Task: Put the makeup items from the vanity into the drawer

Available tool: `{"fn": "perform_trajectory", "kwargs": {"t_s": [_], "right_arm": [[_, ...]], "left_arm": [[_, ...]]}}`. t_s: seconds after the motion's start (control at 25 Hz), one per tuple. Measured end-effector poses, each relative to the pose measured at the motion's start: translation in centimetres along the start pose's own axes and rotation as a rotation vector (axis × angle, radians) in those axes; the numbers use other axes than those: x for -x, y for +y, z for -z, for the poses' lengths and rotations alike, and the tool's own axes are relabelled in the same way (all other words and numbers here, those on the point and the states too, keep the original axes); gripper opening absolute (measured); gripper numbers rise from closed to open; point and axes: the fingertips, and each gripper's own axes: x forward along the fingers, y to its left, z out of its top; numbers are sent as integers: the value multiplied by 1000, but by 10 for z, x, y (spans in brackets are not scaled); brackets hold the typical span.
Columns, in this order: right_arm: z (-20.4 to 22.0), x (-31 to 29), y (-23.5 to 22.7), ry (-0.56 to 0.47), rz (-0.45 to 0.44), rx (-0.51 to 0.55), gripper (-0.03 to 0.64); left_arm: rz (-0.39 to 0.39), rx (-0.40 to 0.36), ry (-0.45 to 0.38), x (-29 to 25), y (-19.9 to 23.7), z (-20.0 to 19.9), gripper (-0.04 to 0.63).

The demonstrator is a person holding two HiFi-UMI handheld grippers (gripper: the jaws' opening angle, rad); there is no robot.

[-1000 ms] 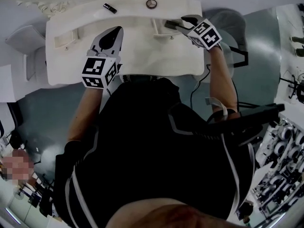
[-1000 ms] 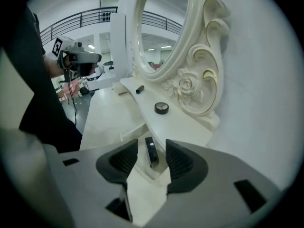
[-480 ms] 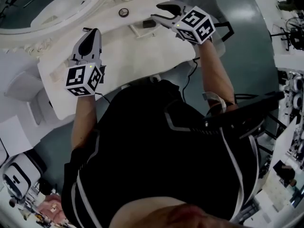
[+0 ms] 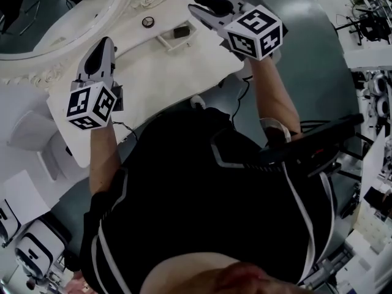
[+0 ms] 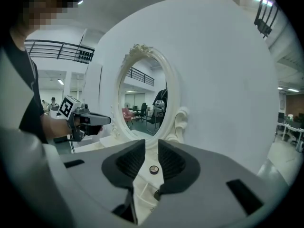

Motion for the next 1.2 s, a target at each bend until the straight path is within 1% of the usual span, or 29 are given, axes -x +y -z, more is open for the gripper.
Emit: {"fn": "perform_trajectory", "kwargs": {"t_s": [0.16,0.32,0.4,0.6,0.8,0.96,1.04,1.2], "right_arm": [[-15,12,6,-38,46,-8,51],[-26,20,14,-69,63,-15,23],[-33,24,17,-87,75,-26,23],[-43,33,13,-124,113,-26,6],[-41,32,7,-112,147,-14,5],[-39,25,6,-102,149,-13,5],[-39,22,4,-97,147,-8,5],[-43,19,1,-104,146,-8,5]], "left_arm": [[6,-8,-21,5,-4,-11,5],[35,2,-34,10,-10,-19,5],[43,-3,-31,13,-12,-22,5],[18,-1,-49,16,-8,-28,5],[-5,4,-67,16,0,-35,3],[-8,36,-97,17,5,-40,3],[-15,18,-99,17,6,-41,3],[-39,-34,-76,14,7,-39,4]]}}
